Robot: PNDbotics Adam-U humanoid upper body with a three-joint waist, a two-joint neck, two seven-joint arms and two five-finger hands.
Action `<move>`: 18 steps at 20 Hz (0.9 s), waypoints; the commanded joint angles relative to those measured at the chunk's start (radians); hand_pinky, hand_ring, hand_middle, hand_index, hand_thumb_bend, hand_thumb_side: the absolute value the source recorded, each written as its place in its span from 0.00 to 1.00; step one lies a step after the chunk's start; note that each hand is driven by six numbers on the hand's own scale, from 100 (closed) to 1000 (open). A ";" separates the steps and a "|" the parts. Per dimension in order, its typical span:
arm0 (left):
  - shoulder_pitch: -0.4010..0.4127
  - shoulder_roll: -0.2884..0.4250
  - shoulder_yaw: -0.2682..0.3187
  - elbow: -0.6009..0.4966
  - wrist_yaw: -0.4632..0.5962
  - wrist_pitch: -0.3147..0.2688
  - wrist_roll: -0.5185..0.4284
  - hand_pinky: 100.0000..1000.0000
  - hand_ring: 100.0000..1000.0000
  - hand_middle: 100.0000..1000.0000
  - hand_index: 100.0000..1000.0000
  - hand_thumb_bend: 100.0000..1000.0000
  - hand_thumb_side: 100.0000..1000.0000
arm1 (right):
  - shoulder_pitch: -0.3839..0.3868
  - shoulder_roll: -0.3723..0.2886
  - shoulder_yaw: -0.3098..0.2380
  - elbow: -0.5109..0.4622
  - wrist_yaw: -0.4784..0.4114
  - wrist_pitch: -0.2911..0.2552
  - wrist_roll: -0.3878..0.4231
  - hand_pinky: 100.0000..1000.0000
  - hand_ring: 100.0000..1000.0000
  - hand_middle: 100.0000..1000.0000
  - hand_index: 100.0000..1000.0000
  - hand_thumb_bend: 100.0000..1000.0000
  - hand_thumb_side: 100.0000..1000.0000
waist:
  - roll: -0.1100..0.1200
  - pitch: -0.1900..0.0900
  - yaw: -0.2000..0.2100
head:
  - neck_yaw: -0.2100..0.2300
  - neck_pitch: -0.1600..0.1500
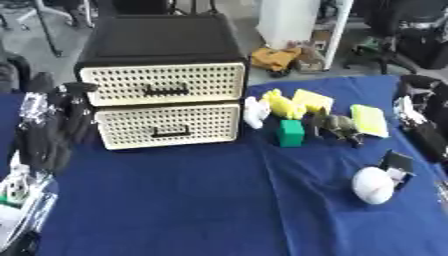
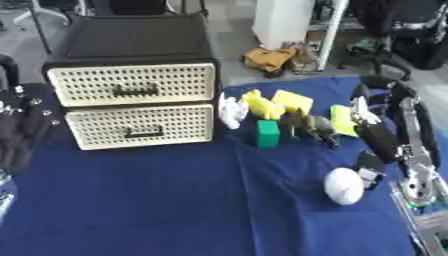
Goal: Pick up objects from table and place into drawer.
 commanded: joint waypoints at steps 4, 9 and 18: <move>0.050 -0.002 0.033 -0.133 -0.016 0.094 0.057 0.00 0.00 0.00 0.64 0.24 1.00 | 0.010 -0.010 -0.003 -0.054 -0.019 -0.005 0.007 0.44 0.54 0.65 0.76 0.00 0.59 | -0.002 -0.013 0.005 | 0.012 0.020; 0.072 -0.022 0.041 -0.159 -0.043 0.117 0.072 0.00 0.00 0.00 0.64 0.24 1.00 | 0.020 -0.007 -0.003 -0.065 -0.019 -0.011 0.020 0.44 0.54 0.65 0.76 0.00 0.59 | -0.004 -0.011 0.008 | 0.015 0.021; 0.086 -0.038 0.043 -0.157 -0.054 0.118 0.068 0.00 0.00 0.00 0.64 0.24 1.00 | 0.028 -0.003 0.000 -0.063 -0.015 -0.015 0.033 0.44 0.54 0.65 0.76 0.00 0.59 | -0.005 -0.008 0.011 | 0.013 0.012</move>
